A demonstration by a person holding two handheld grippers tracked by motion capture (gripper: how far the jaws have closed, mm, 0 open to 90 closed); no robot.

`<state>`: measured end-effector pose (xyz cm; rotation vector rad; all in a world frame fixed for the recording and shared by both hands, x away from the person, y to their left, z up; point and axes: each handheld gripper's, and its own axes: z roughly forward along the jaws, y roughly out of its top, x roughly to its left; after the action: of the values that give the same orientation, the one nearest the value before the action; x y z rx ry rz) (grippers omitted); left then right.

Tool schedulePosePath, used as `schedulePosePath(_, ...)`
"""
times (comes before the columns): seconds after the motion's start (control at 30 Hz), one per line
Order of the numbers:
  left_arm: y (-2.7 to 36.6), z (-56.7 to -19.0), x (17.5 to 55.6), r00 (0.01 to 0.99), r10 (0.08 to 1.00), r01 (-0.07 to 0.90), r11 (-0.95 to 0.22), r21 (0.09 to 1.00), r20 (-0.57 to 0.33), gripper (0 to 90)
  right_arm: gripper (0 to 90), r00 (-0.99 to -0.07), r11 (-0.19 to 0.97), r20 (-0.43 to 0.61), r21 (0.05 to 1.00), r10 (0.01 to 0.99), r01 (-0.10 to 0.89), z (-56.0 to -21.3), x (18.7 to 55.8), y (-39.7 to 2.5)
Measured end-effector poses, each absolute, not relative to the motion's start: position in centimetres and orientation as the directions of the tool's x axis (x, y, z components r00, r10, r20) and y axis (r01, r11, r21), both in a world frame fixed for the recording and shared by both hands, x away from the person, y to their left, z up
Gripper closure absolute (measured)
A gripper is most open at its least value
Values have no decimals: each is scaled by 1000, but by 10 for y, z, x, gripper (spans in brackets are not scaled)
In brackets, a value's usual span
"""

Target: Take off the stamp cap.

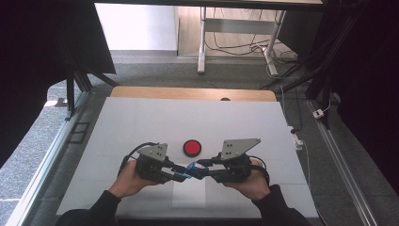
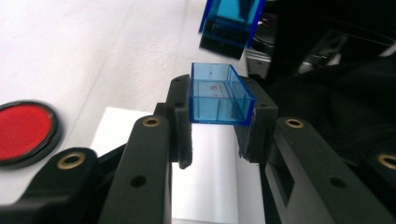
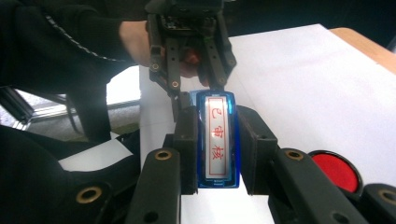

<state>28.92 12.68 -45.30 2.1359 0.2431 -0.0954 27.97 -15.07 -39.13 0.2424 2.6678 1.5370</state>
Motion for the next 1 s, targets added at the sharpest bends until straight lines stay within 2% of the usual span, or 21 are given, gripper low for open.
schedulePosePath(0.27,134,-451,279,964,233,235,-544,805,-125,685,714,-981,491,10,865,195,106,-391,280,-153)
schedulePosePath(1.0,184,-449,246,860,486,393,-438,808,-155,685,714,-962,489,29,857,271,164,-391,284,-156)
